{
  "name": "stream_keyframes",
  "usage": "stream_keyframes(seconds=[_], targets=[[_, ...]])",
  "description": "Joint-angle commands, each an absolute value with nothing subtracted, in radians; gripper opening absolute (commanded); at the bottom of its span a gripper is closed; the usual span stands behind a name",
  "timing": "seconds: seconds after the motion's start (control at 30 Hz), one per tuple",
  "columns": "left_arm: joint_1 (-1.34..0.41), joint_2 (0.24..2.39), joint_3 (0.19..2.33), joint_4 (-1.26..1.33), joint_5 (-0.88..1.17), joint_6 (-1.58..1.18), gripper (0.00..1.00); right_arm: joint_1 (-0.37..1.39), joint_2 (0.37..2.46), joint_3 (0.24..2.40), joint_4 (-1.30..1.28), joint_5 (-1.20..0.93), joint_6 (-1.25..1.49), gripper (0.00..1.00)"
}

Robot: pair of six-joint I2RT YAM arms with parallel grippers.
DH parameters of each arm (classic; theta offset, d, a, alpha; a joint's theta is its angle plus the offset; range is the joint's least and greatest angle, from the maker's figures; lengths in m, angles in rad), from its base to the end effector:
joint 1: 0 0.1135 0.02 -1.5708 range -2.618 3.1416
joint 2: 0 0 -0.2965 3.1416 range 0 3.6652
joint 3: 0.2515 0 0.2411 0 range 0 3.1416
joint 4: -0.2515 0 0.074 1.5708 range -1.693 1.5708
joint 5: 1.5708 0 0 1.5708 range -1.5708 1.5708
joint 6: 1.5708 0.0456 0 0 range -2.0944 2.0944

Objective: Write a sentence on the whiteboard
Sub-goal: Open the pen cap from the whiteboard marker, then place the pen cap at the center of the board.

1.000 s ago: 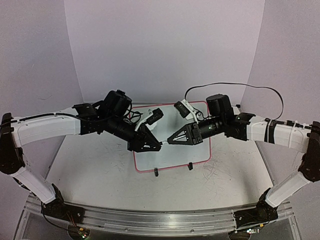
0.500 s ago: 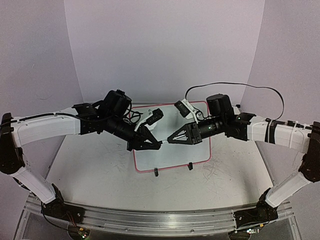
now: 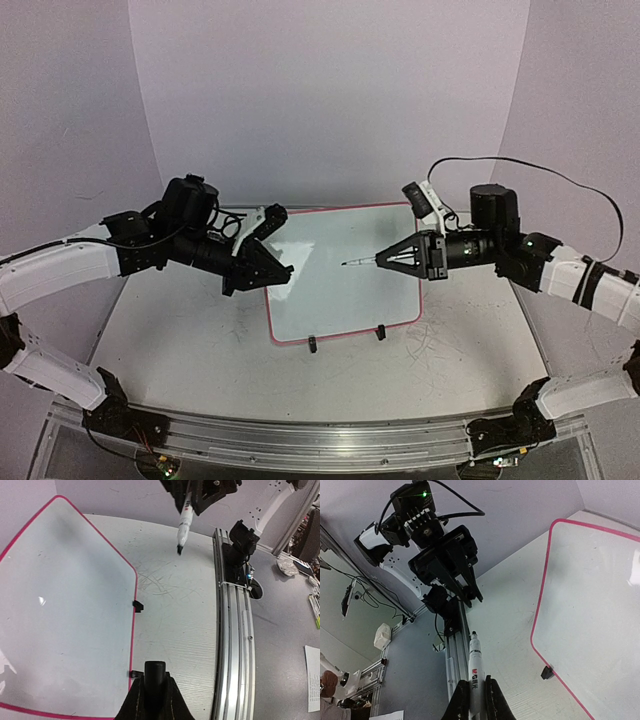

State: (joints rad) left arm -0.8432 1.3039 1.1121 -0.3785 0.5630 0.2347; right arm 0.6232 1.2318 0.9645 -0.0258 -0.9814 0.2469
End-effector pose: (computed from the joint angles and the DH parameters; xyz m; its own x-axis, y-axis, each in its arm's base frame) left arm 0.1662 -0.2232 0.3531 -0.1329 0.4449 -0.8857 0.9883 0.1269 -0.0845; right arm 0.1870 0.1811 0.3606 -0.4647 -0.1667 -0.8696 -0.8839 0.0285 0.4669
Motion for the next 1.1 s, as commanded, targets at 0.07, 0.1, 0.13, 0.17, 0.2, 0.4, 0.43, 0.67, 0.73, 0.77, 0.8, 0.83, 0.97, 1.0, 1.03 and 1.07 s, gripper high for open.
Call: stream_keyframes(seconds=[0.07,0.1,0.13,0.17,0.2,0.4,0.43,0.67,0.73,0.77,0.8,0.83,0.97,1.0,1.03,1.07], targets=[[-0.776,1.168,1.091,-0.384,0.448,0.181,0.0,0.583,1.037,0.911,-0.029,-0.767,0.196,0.0],[-0.762,1.154,1.086,-0.378,0.427,0.162,0.0,0.583,1.005,0.904,-0.031,-0.713,0.186,0.0],[-0.753,1.138,1.078,-0.366,0.384,0.135,0.0,0.583,0.972,0.896,-0.032,-0.65,0.181,0.0],[-0.747,1.124,1.066,-0.352,0.345,0.113,0.0,0.583,0.947,0.889,-0.032,-0.599,0.178,0.0],[-0.742,1.111,1.052,-0.336,0.312,0.098,0.0,0.582,0.931,0.884,-0.031,-0.564,0.175,0.0],[-0.738,1.047,0.973,-0.254,-0.075,-0.085,0.0,0.582,0.928,0.916,-0.075,-0.353,0.179,0.0],[-0.738,1.042,0.959,-0.247,-0.163,-0.13,0.0,0.583,0.923,0.916,-0.077,-0.312,0.179,0.0],[-0.729,1.045,0.814,-0.239,-0.571,-0.437,0.0,0.583,0.911,0.918,-0.046,-0.131,0.169,0.0],[-0.729,1.075,0.77,-0.221,-0.574,-0.498,0.0,0.583,0.914,0.926,-0.033,-0.109,0.165,0.0],[-0.729,1.098,0.749,-0.212,-0.574,-0.528,0.0,0.584,0.917,0.932,-0.03,-0.099,0.164,0.0],[-0.729,1.116,0.734,-0.199,-0.573,-0.538,0.0,0.583,0.918,0.938,-0.028,-0.102,0.16,0.0],[-0.729,1.139,0.721,-0.184,-0.573,-0.549,0.0,0.582,0.92,0.943,-0.026,-0.107,0.157,0.0],[-0.73,1.229,0.657,-0.078,-0.612,-0.56,0.0,0.583,0.911,0.948,-0.015,-0.137,0.149,0.0],[-0.73,1.25,0.642,-0.045,-0.636,-0.563,0.0,0.583,0.907,0.948,-0.013,-0.143,0.147,0.0],[-0.729,1.277,0.634,-0.018,-0.656,-0.567,0.0,0.582,0.901,0.947,-0.011,-0.148,0.146,0.0],[-0.728,1.307,0.628,0.004,-0.673,-0.567,0.0,0.583,0.894,0.946,-0.01,-0.151,0.146,0.0]])
